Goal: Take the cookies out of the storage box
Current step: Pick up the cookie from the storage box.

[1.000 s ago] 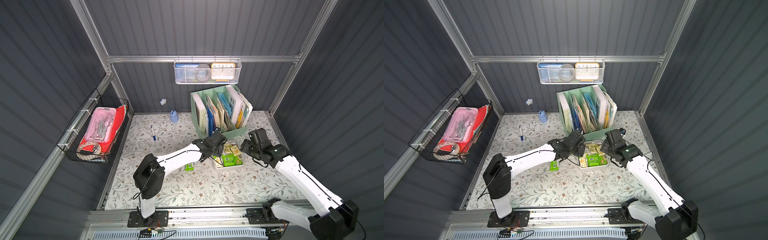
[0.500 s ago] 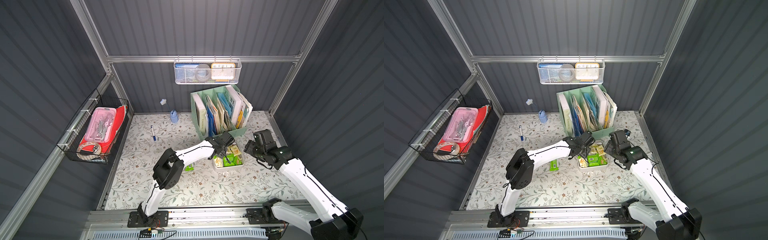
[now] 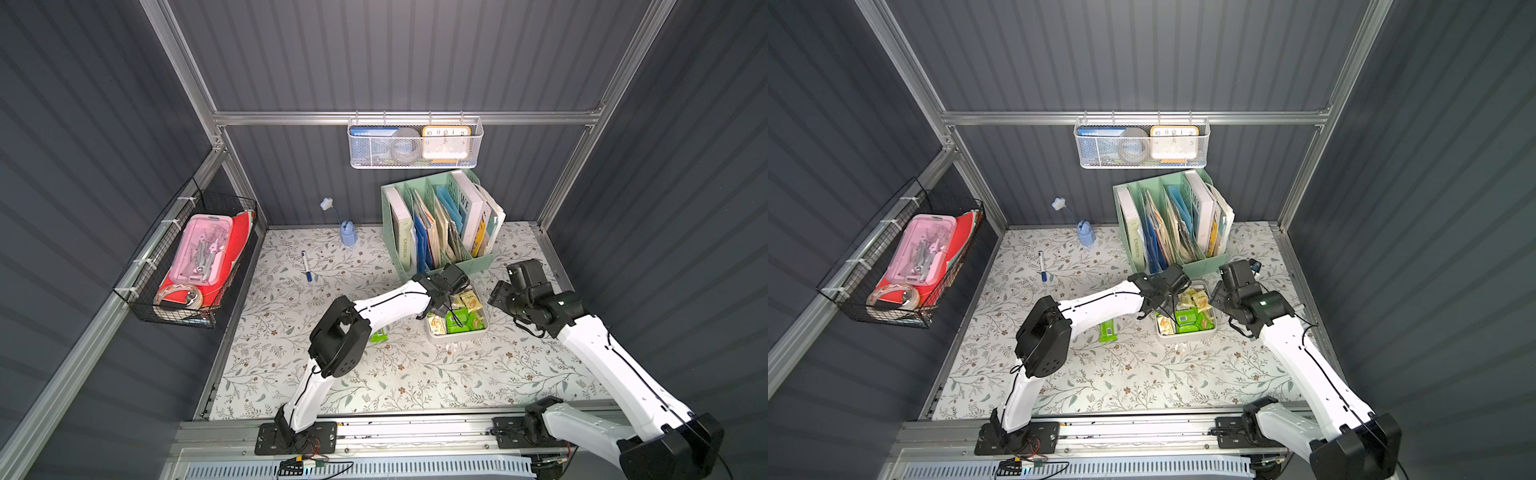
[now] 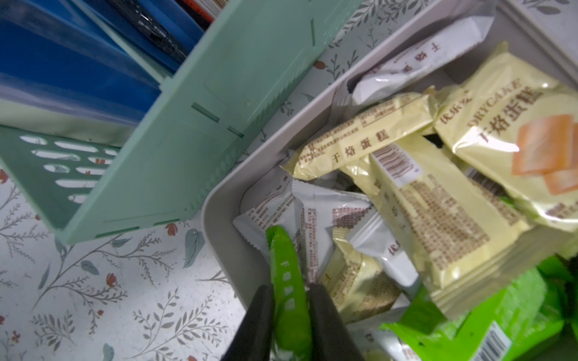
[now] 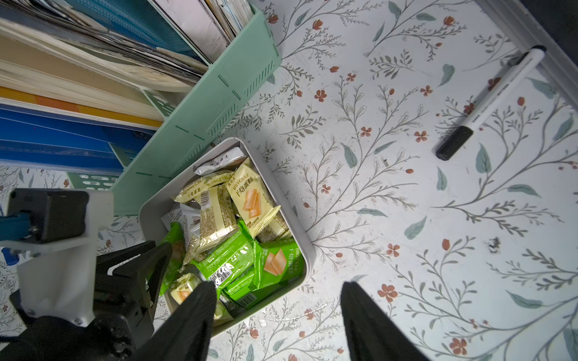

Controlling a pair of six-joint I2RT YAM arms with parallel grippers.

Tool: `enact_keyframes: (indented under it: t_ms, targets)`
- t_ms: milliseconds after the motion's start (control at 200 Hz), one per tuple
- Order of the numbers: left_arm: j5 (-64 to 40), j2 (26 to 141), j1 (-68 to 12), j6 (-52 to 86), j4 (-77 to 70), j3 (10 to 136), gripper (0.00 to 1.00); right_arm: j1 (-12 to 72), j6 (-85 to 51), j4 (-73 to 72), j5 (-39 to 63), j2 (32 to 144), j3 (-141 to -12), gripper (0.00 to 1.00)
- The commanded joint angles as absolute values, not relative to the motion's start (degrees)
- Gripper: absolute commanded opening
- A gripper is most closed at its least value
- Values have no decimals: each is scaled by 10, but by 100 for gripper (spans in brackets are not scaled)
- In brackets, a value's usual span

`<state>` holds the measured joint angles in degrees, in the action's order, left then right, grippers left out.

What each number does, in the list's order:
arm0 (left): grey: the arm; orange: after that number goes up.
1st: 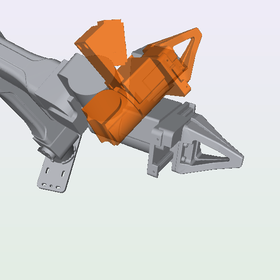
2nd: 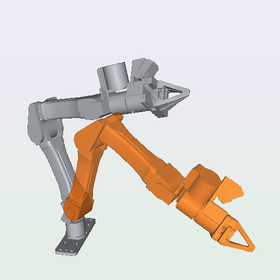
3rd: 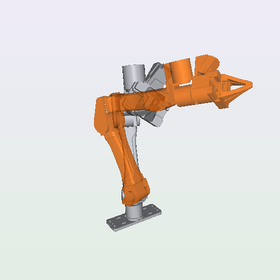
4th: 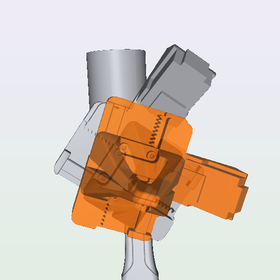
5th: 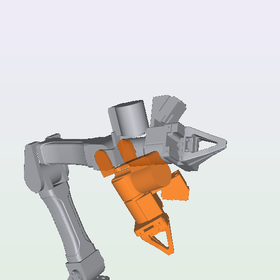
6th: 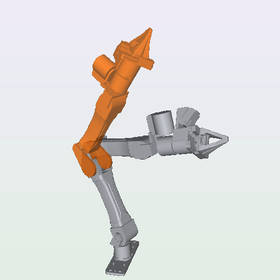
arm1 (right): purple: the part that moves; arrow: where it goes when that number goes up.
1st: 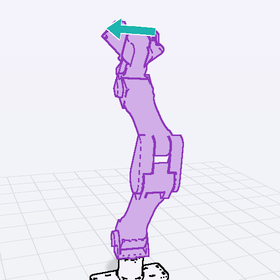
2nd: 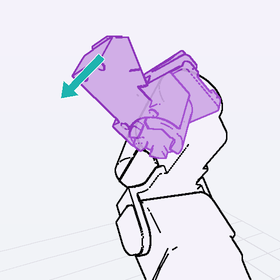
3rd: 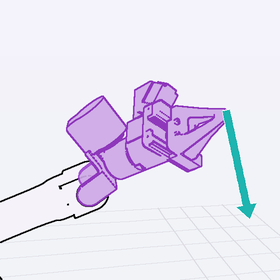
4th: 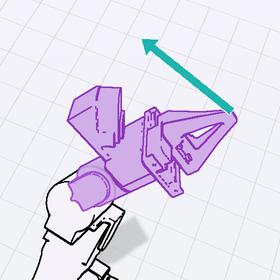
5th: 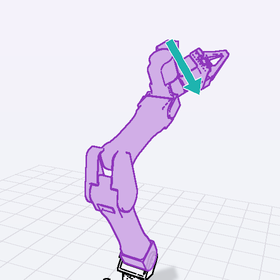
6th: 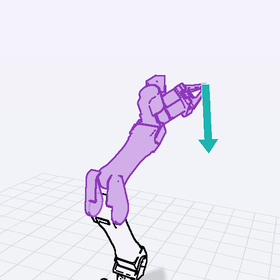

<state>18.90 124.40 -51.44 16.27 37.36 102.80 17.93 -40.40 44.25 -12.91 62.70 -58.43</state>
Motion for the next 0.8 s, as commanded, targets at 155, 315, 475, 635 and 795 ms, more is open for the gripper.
enact_keyframes:
  t_ms: [155, 315, 475, 635, 795]
  targets:
    - [197, 1252, -516, 170, 393, 1037, 14, 175, -396, 449, -130, 627, -588, 68]
    - [192, 1237, -516, 183, 398, 1046, 13, 174, -395, 450, -130, 628, -591, 68]
    - [203, 1189, -516, 227, 395, 1053, 8, 174, -397, 449, -127, 627, -592, 69]
    - [208, 1118, -516, 292, 394, 1027, 5, 174, -403, 435, -116, 629, -589, 68]
    - [261, 1026, -514, 399, 391, 967, 4, 173, -405, 424, -95, 635, -588, 68]
